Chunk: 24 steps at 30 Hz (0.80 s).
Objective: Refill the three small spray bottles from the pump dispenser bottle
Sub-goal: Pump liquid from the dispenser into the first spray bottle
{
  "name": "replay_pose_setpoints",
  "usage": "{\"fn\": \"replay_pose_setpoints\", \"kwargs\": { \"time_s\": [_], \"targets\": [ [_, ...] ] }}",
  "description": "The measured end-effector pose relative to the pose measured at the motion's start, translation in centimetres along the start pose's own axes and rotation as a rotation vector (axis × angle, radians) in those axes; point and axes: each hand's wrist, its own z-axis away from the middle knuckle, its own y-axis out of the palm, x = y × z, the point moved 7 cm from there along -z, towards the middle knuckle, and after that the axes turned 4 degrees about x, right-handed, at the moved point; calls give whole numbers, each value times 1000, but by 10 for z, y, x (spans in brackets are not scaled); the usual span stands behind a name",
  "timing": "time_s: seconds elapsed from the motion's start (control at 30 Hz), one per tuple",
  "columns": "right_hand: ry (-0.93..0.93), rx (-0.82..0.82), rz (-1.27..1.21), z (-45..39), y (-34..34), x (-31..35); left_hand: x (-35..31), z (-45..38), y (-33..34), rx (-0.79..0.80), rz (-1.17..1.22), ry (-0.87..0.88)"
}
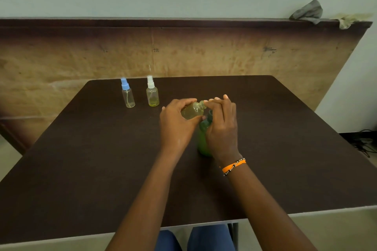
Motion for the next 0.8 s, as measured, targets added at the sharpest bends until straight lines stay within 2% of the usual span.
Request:
{"fn": "replay_pose_setpoints", "kwargs": {
  "time_s": [0.37,0.47,0.6,0.8],
  "targets": [
    [64,42,0,-5,-1,-4,-2,0,-2,-6,-12,8],
    [65,14,-59,-3,-5,-2,1,0,-3,8,-15,14],
    [107,78,-137,-7,-4,-2,0,-1,-5,8,-10,17],
    [120,83,-105,-4,-3,-2,-3,0,-2,21,10,26]
  ]
}}
